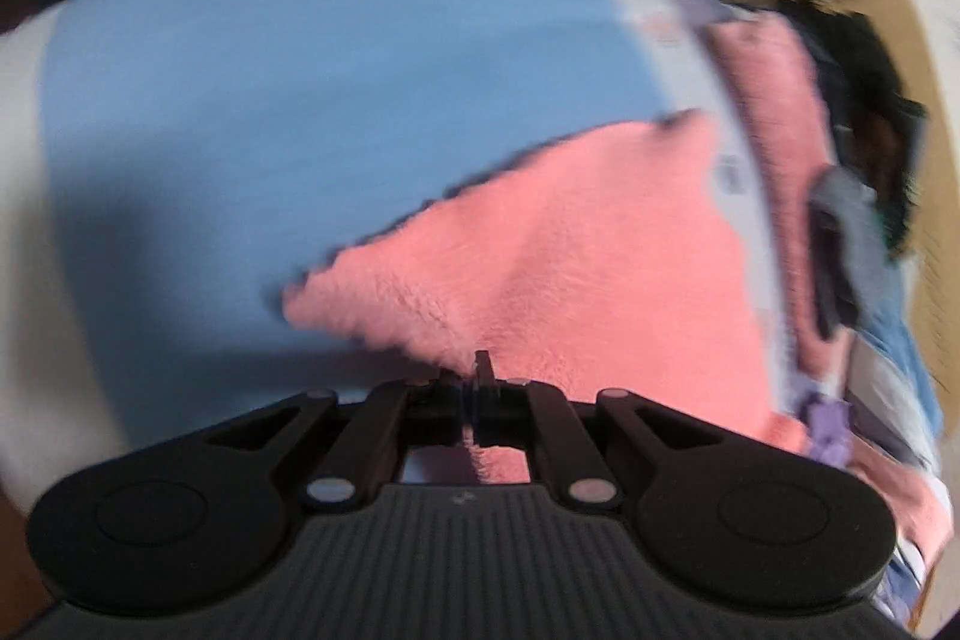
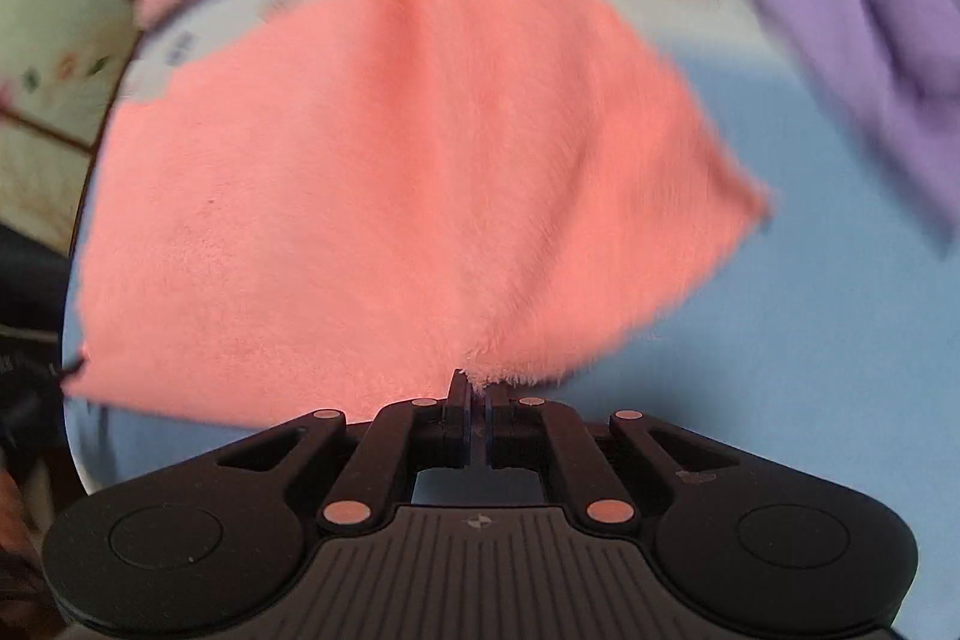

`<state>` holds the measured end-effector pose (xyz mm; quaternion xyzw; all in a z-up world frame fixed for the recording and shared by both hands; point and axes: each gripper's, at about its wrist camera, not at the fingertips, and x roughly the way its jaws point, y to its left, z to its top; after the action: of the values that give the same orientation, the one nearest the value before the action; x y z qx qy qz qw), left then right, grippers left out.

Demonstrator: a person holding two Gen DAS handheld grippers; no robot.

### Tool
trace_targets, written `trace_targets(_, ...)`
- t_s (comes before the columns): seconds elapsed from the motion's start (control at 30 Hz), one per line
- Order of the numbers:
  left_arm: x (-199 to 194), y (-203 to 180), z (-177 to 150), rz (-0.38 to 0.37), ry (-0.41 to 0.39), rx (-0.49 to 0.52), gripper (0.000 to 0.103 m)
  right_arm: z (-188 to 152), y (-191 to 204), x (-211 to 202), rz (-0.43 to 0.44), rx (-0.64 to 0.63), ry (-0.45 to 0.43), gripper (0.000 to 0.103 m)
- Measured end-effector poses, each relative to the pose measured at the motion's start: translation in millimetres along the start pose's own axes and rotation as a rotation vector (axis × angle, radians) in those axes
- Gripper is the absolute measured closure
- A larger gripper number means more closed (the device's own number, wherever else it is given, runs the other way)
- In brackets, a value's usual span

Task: Fold towel
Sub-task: 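Spread the salmon-pink towel flat on the sheet with both tools, then open both tools and release the towel onto the sheet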

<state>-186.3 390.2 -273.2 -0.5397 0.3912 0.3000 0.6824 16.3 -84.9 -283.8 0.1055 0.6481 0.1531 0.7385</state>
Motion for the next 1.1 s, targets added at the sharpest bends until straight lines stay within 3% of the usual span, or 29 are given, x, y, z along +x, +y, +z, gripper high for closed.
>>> trace_targets(0.1,5,14,-3,0.029,0.005,-0.022,0.096,-9,-7,2,0.017,0.014,0.036,0.090)
trace_targets(0.17,6,16,-3,0.050,0.009,-0.009,0.094,-10,-15,-12,0.022,0.037,0.026,0.076)
trace_targets(0.2,6,13,-3,0.061,0.012,0.009,0.094,-9,-23,-22,0.023,0.064,-0.004,0.064)
trace_targets(0.23,5,11,-2,0.069,0.015,0.029,0.094,-6,-33,-32,0.024,0.092,-0.039,0.060)
trace_targets(0.37,2,8,1,0.087,0.025,0.072,0.089,12,-72,-56,-0.034,0.139,-0.176,0.057)
trace_targets(0.47,-1,12,2,0.095,0.030,0.070,0.086,31,-94,-52,-0.090,0.083,-0.252,0.046)
trace_targets(0.6,-5,16,4,0.105,0.038,0.066,0.086,57,-105,-33,-0.020,0.006,-0.249,0.046)
trace_targets(0.67,-7,18,5,0.109,0.042,0.062,0.086,63,-99,-23,-0.031,-0.065,-0.228,0.046)
trace_targets(0.7,-8,20,5,0.111,0.043,0.058,0.086,66,-94,-18,-0.038,-0.102,-0.215,0.049)
trace_targets(0.77,-10,22,6,0.116,0.044,0.055,0.085,66,-86,-13,-0.030,-0.136,-0.182,0.085)
trace_targets(0.8,-12,23,6,0.119,0.044,0.055,0.086,65,-85,-14,-0.027,-0.137,-0.169,0.097)
trace_targets(0.93,-18,26,7,0.126,0.046,0.050,0.080,48,-91,-42,-0.034,-0.100,-0.204,0.099)
trace_targets(1.1,-25,27,7,0.143,0.056,0.078,0.078,16,-125,-96,-0.111,0.088,-0.268,0.100)
